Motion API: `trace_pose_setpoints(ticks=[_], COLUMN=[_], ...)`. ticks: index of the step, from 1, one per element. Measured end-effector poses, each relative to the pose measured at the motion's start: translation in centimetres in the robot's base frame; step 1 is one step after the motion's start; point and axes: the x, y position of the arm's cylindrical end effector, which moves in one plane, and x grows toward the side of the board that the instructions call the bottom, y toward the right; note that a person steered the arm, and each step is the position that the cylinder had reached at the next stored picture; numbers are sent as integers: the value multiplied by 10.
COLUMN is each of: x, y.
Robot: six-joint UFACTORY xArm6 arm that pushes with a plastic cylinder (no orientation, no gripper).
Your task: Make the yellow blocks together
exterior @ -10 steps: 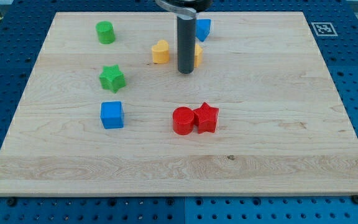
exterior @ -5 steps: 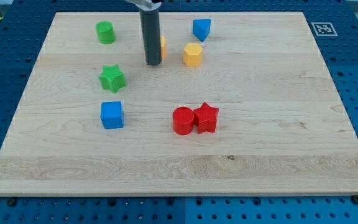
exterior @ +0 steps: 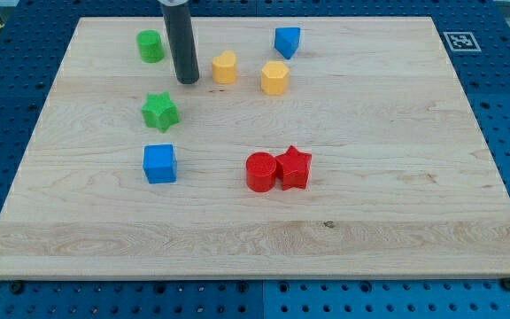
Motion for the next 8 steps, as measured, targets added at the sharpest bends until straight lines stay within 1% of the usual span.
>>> trace_pose_setpoints(ticks=[1, 2, 3, 4, 5, 6, 7, 8], x=[-1, -26, -24, -14, -6, 28, 48, 53], y=[-1, -12, 11, 47, 63, 64, 70, 94])
